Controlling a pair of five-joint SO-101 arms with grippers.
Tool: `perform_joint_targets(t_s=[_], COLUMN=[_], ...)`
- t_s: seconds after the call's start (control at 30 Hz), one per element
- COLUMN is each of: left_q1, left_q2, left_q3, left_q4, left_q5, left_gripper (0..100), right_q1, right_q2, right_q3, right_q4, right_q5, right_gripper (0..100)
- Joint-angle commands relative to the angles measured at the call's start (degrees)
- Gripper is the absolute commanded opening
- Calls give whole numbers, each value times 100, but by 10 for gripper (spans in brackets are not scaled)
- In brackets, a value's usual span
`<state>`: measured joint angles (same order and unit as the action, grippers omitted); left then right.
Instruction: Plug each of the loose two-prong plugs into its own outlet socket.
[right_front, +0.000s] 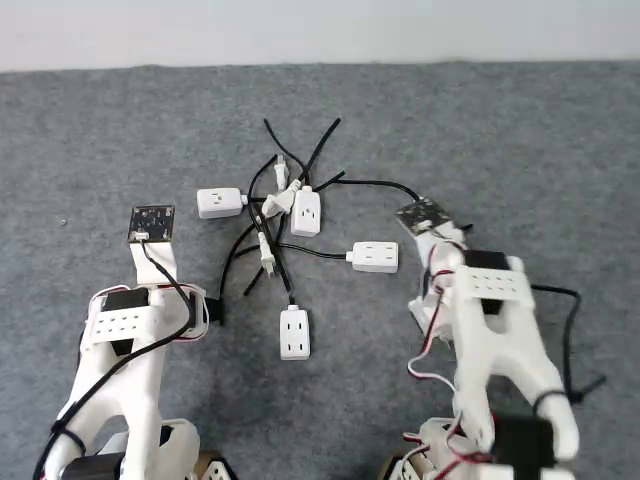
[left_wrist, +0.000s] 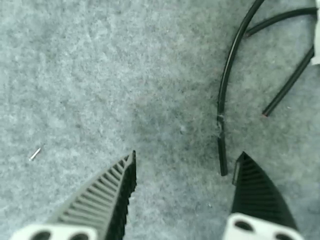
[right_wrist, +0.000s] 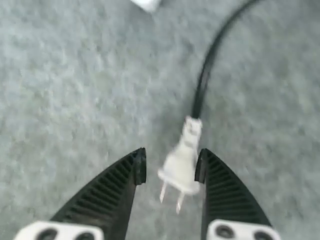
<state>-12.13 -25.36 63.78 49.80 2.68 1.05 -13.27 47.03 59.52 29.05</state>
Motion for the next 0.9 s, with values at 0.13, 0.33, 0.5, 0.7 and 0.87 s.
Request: perform_joint_targets(t_s=[0.13, 0.33, 0.5, 0.7, 0.87], left_q1=[-9, 0, -9, -9, -9], left_q2=[-35, -35, -35, -35, -35], left_q3=[-171, -171, -163, -154, -154], left_q4=[-149, -149, -149, -149, -149], left_q5=[-70, -70, -70, -70, -70], left_gripper=[297, 297, 297, 297, 297], right_q1=[48, 171, 171, 180, 171], right_q2=[479, 681, 699, 998, 1596], right_q3=[-325, -413, -413, -703, -1301], right_q4=[-330, -330, -330, -312, 57], right_q5=[-185, -176, -167, 193, 185], right_gripper=[165, 165, 165, 165, 95])
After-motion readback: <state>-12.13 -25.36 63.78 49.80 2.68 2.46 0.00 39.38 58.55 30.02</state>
